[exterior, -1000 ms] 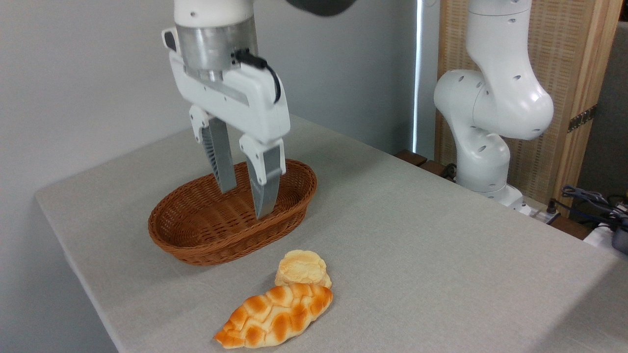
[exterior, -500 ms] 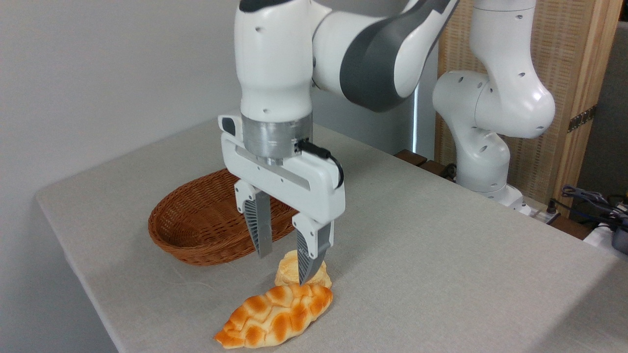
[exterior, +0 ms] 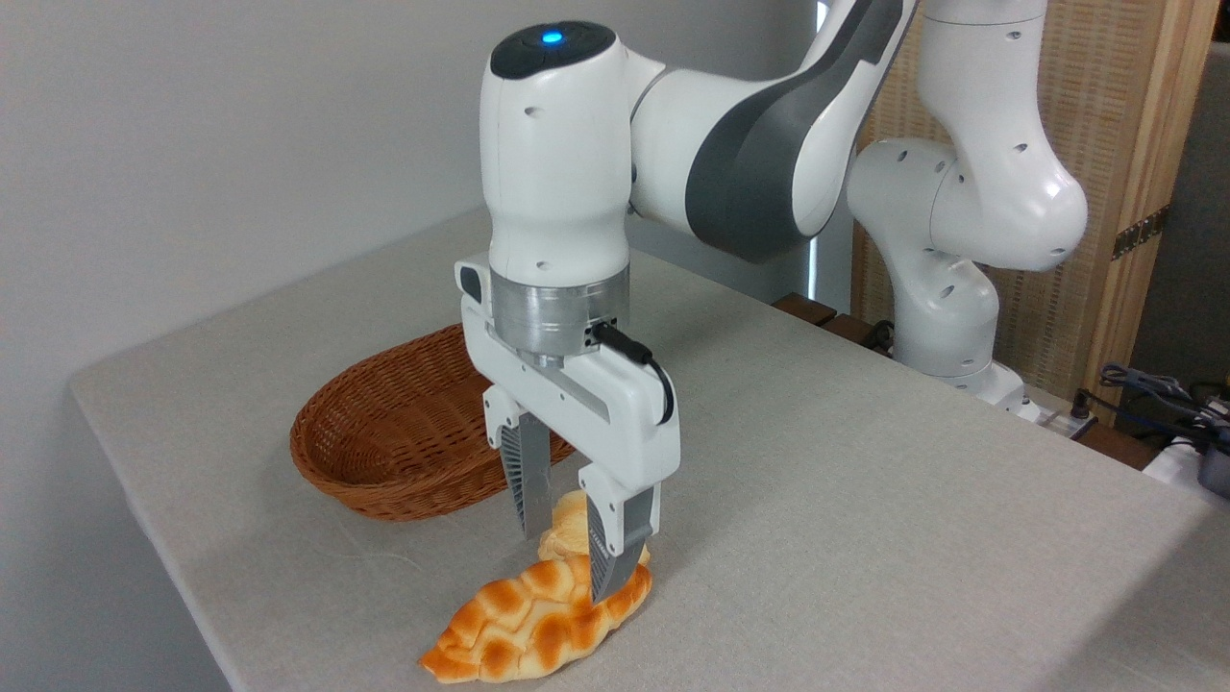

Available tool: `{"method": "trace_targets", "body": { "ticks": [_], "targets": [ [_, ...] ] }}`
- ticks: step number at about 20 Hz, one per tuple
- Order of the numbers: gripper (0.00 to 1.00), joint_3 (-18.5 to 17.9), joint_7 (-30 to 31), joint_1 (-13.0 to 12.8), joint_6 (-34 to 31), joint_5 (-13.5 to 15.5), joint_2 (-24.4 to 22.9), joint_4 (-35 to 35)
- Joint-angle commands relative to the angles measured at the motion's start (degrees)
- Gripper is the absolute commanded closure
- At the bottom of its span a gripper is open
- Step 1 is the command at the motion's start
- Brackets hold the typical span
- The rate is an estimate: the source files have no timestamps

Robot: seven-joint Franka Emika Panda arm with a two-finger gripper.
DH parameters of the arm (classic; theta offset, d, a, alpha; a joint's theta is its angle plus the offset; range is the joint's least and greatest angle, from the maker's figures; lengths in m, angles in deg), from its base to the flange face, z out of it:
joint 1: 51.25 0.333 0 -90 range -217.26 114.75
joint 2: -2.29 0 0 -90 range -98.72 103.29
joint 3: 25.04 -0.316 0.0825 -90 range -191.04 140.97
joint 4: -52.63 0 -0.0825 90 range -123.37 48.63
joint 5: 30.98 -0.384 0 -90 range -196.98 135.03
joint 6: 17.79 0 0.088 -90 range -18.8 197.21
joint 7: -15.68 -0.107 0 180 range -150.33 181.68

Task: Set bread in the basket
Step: 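Move the gripper over the braided bread loaf and lower it, then close the gripper on the braided loaf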

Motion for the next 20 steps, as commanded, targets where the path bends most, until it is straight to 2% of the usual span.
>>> {"method": "trace_targets", "body": {
  "ticks": [1, 4, 11, 14, 15, 20],
  "targets": [
    [0.00, -0.4, -0.7, -0.2, 2.7, -0.5, 1.3, -0.2],
    [0.00, -0.4, -0.7, 0.6, 4.3, -0.5, 2.1, -0.4],
    [0.02, -0.1, -0.4, 0.6, 6.2, 0.3, 4.6, -0.8],
    [0.58, 0.2, -0.5, 0.6, 6.3, 0.3, 5.3, -0.8],
    [0.66, 0.2, -0.7, 0.6, 6.3, 0.3, 5.3, -0.8],
    [0.70, 0.2, -0.7, 0.6, 6.2, 0.3, 5.7, -0.8]
  ]
}}
